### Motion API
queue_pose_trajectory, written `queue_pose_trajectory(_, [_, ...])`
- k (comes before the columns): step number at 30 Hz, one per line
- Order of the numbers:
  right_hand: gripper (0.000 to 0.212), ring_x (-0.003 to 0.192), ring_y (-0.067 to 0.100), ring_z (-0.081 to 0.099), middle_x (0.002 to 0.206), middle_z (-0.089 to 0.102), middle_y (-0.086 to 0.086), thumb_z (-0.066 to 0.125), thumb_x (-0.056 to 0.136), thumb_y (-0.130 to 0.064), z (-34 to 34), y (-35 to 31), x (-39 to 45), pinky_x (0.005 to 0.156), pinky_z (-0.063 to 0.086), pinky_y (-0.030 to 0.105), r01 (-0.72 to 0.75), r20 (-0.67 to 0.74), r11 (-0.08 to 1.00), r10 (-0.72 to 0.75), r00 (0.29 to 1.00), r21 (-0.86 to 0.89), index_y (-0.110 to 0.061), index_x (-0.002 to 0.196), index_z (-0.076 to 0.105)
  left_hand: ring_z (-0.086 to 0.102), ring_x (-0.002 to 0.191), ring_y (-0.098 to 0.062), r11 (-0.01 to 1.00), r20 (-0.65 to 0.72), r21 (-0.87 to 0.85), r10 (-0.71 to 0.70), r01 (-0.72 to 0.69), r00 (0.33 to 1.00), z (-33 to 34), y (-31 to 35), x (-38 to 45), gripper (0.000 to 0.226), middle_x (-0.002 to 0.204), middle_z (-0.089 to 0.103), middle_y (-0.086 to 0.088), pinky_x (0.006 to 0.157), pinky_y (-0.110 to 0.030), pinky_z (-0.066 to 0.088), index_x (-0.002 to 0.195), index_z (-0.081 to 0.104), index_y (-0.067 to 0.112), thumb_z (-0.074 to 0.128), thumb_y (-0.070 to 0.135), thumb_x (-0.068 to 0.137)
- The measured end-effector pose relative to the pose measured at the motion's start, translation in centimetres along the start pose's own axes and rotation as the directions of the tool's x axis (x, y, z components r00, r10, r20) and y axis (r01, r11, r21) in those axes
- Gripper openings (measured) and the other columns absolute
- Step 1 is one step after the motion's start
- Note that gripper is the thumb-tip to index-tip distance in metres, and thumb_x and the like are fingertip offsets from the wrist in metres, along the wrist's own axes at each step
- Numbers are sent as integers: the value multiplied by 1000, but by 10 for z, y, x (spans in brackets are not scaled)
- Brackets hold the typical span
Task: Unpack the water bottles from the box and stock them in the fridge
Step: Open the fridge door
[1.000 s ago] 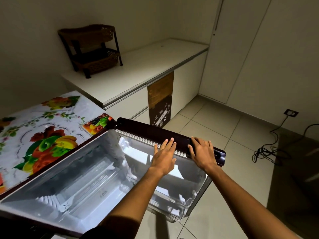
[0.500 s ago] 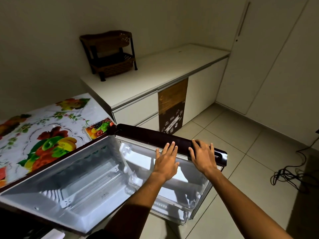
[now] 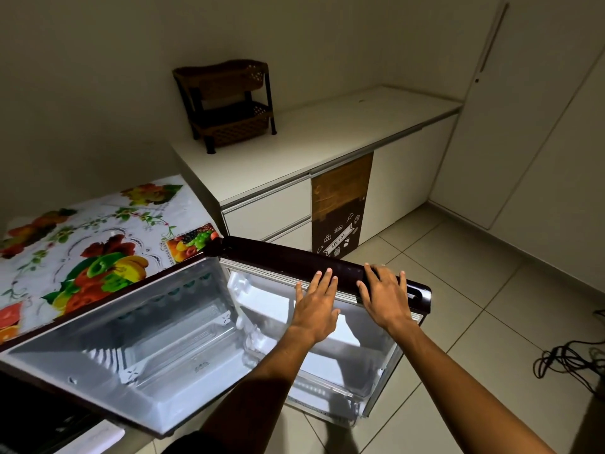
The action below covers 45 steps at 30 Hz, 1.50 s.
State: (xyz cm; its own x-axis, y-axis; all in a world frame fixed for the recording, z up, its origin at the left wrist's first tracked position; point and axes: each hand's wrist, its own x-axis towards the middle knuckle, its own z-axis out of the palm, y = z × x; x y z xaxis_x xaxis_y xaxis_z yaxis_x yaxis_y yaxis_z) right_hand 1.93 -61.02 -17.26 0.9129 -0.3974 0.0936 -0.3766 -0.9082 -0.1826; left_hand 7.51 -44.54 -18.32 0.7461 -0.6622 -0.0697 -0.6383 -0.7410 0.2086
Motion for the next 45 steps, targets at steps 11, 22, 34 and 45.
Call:
queue_pose_trajectory(11, [60,149,23,18,158,29,3,27,101,-52,7,12,24,119,9,56,29,47,999,-28,999,-25,-20,153,26,-10,151,-20,998,29,48,-43,42,999,-1,7,18,76,164,-11,0,119,-58,3,156,1,19,47,36,99])
queue_pose_trajectory(22, [67,151,25,-5,165,-2,2,24,101,-55,10,19,28,120,2,55,69,110,997,-64,992,-43,-21,156,10,-9,151,-21,995,66,62,-80,76,995,-9,14,38,78,163,-12,-1,118,-60,2,156,0,17,49,34,99])
queue_pose_trajectory(34, [69,150,25,-12,164,-13,3,24,101,-55,18,21,18,120,-1,55,108,129,989,-94,987,-102,-21,156,1,-9,151,-21,995,75,74,-76,70,994,-10,13,48,78,163,-12,-2,118,-60,2,156,1,17,50,34,98])
queue_pose_trajectory(45, [71,151,27,-9,164,-9,5,22,98,-61,27,2,9,120,-2,56,122,49,989,-118,992,-78,-28,156,-4,-14,150,-25,996,-102,48,-74,79,992,2,-10,18,80,162,-18,-3,119,-55,-1,156,-2,21,43,51,96])
